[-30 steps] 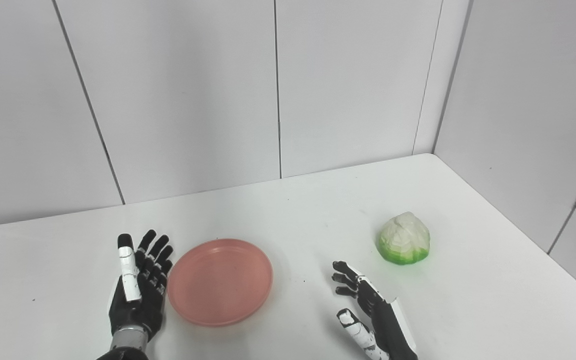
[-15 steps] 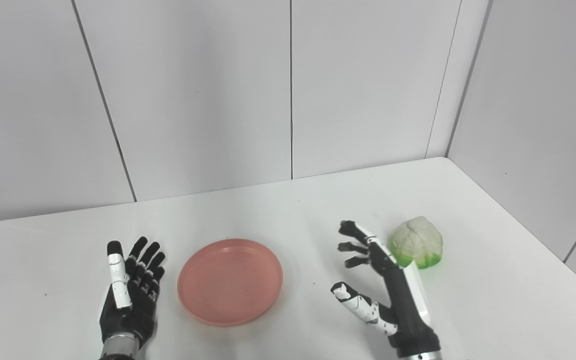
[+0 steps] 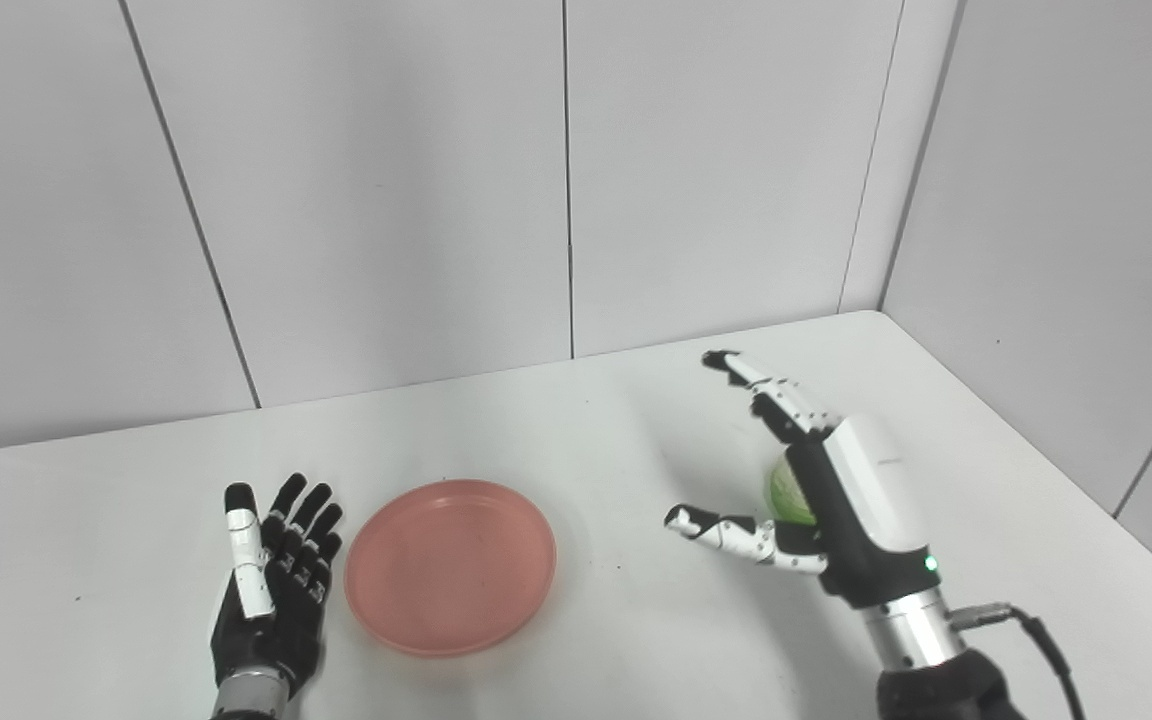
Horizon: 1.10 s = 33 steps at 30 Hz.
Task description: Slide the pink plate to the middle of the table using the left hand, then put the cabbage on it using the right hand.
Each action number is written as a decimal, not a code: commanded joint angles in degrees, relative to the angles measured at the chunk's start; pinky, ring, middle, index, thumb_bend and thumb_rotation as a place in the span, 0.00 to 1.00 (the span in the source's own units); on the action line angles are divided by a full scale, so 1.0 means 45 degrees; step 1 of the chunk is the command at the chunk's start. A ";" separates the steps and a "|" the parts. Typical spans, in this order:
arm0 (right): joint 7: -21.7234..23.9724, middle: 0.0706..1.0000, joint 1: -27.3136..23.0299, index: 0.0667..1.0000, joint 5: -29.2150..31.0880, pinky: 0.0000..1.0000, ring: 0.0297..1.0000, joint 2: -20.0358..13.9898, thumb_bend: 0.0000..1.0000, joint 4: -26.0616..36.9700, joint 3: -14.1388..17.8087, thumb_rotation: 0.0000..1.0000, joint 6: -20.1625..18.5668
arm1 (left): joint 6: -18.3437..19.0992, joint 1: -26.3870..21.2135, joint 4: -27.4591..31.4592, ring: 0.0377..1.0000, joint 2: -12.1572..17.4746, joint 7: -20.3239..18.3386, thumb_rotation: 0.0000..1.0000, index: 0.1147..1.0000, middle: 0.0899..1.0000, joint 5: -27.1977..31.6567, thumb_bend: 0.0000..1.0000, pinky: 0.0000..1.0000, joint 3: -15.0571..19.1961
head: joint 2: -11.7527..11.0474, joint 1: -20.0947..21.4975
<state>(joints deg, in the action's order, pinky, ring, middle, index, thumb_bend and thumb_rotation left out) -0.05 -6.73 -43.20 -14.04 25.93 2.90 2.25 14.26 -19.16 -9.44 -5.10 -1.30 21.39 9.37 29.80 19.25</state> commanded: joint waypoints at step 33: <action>0.7281 0.91 -0.4974 0.85 0.0886 0.67 0.88 -0.6099 1.00 -0.3928 -0.0680 0.35 -0.3691 | 0.0106 0.0026 0.0309 0.92 -0.0093 -0.0206 0.92 0.89 0.90 0.0098 0.91 1.00 -0.0351 | 0.0101 -0.0128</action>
<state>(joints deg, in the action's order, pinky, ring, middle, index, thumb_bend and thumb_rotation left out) 32.36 -26.00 -39.84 -39.24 7.81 -0.25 -13.43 14.56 -18.54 -8.77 -5.24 -1.55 21.42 8.08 30.23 18.72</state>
